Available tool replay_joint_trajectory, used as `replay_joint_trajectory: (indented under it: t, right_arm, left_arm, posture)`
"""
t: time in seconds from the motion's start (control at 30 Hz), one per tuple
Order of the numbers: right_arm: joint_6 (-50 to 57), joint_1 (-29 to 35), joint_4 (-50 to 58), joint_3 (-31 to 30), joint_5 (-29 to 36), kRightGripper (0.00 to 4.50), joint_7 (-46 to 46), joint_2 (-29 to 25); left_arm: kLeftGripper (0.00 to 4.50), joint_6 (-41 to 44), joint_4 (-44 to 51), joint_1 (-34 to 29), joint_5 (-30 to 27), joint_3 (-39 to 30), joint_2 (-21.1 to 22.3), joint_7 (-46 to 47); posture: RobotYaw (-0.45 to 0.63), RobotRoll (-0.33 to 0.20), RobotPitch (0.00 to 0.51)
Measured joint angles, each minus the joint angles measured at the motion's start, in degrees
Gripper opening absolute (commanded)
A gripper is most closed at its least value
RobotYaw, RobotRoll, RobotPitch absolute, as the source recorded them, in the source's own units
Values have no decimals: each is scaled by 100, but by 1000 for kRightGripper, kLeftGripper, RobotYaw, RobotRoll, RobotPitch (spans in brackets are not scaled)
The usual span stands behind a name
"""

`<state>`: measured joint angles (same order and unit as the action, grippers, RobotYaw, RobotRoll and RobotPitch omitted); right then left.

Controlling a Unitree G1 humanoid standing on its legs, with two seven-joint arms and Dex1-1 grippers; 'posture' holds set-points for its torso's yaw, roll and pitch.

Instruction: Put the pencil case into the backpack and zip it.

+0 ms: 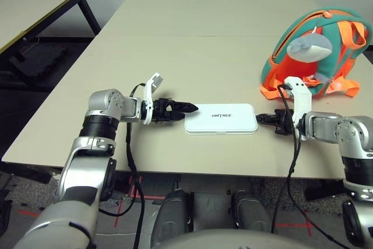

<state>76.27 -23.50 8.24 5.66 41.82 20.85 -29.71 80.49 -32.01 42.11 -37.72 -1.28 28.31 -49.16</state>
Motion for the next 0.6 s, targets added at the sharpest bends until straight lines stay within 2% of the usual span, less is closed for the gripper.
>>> replay_joint_trajectory:
  t: [0.37, 0.6]
  right_arm:
    - [91, -218, 12, -77, -159, 13, -9, 297]
    - [87, -329, 11, -185, -249, 13, 26, 419]
  left_arm:
    - [4500, 235, 75, -83, -20, -22, 11, -28]
    - [4500, 536, 529, -301, -150, 198, 197, -281]
  posture:
    - [-63, 0, 81]
    - [-60, 0, 80]
